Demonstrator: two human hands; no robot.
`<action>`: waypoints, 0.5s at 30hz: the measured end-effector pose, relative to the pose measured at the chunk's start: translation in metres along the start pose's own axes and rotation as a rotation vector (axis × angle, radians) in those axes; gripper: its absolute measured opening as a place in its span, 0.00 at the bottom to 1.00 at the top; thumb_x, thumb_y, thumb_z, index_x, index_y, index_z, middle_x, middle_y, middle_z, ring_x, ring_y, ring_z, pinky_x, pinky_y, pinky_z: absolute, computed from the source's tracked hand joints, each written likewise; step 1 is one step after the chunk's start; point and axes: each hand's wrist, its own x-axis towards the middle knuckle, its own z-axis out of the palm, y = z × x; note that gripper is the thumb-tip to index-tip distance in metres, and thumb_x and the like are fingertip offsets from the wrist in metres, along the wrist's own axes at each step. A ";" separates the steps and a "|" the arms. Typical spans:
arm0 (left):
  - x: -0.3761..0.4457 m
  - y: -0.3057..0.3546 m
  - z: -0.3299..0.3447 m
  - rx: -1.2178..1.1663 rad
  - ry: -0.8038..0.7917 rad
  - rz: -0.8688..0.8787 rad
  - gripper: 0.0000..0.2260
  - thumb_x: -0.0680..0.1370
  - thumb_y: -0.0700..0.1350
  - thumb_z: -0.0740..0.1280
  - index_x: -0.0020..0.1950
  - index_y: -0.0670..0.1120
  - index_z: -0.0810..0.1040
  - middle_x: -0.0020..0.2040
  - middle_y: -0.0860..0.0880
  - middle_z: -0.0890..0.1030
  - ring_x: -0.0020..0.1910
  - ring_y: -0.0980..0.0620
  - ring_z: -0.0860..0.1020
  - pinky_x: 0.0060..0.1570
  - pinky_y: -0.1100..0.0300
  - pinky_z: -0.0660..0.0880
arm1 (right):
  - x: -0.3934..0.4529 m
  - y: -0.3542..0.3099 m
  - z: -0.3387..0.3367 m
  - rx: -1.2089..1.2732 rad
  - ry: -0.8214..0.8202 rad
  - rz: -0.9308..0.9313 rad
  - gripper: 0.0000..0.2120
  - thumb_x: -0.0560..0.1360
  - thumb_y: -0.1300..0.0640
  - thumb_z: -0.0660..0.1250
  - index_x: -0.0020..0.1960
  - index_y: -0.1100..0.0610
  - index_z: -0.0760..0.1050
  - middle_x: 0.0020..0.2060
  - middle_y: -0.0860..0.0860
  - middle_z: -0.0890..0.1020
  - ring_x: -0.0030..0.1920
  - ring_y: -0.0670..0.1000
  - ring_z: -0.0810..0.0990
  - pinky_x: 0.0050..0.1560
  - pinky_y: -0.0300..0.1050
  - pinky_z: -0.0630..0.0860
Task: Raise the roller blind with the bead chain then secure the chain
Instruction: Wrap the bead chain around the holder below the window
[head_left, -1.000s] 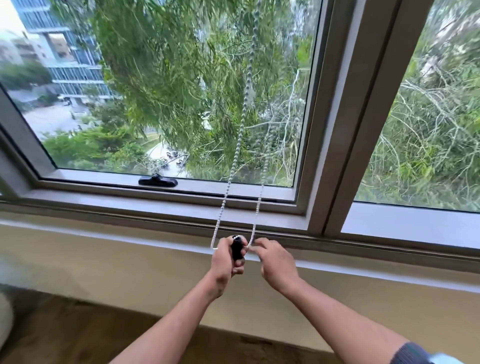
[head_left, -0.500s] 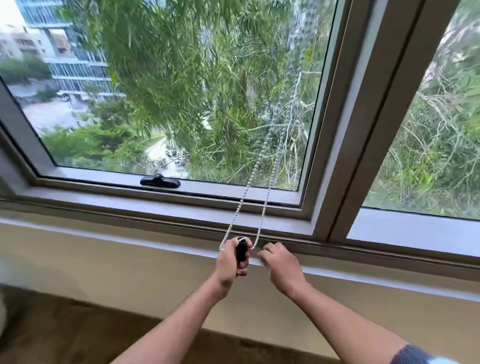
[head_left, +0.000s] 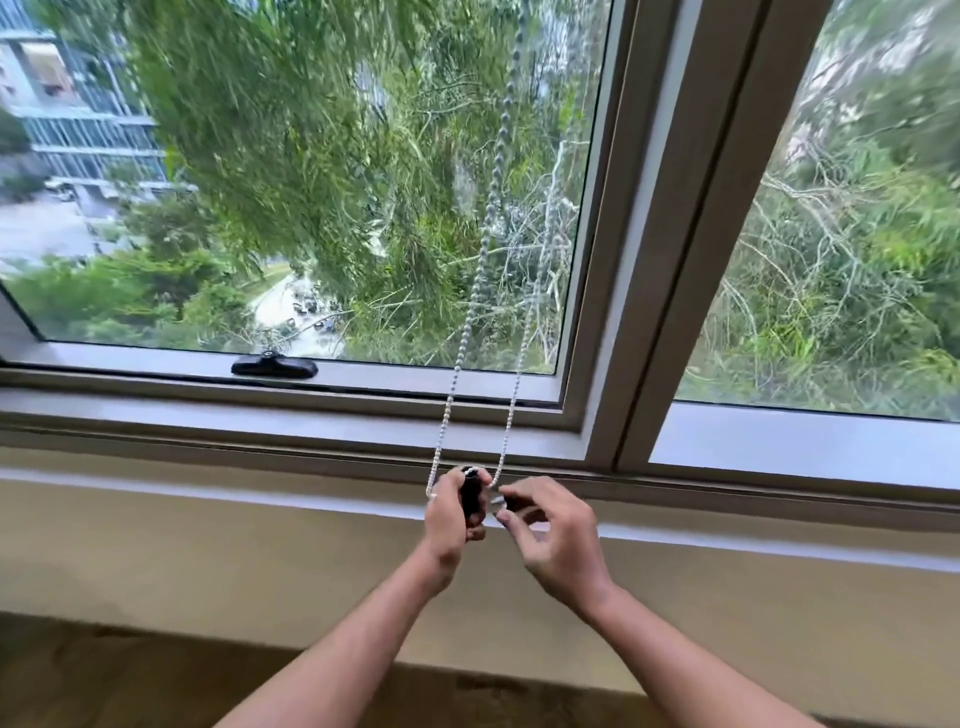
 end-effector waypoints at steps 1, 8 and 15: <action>0.000 -0.001 0.003 0.009 -0.001 0.000 0.13 0.70 0.53 0.55 0.40 0.49 0.76 0.34 0.49 0.70 0.29 0.53 0.61 0.26 0.63 0.56 | -0.001 -0.006 -0.004 0.015 0.021 -0.021 0.10 0.73 0.59 0.76 0.54 0.53 0.84 0.48 0.44 0.84 0.47 0.44 0.84 0.46 0.42 0.82; -0.010 -0.006 0.024 0.112 -0.009 0.022 0.11 0.74 0.51 0.54 0.38 0.50 0.73 0.29 0.51 0.67 0.25 0.56 0.59 0.24 0.64 0.57 | 0.008 -0.031 -0.021 0.030 0.100 -0.126 0.15 0.73 0.67 0.75 0.57 0.57 0.85 0.54 0.47 0.86 0.56 0.43 0.84 0.56 0.43 0.82; -0.029 0.000 0.035 0.219 -0.064 0.200 0.12 0.81 0.46 0.52 0.42 0.47 0.71 0.26 0.57 0.68 0.24 0.61 0.63 0.25 0.68 0.61 | 0.014 -0.021 -0.035 -0.077 0.080 -0.116 0.14 0.73 0.66 0.74 0.58 0.56 0.86 0.54 0.49 0.87 0.55 0.47 0.85 0.58 0.45 0.81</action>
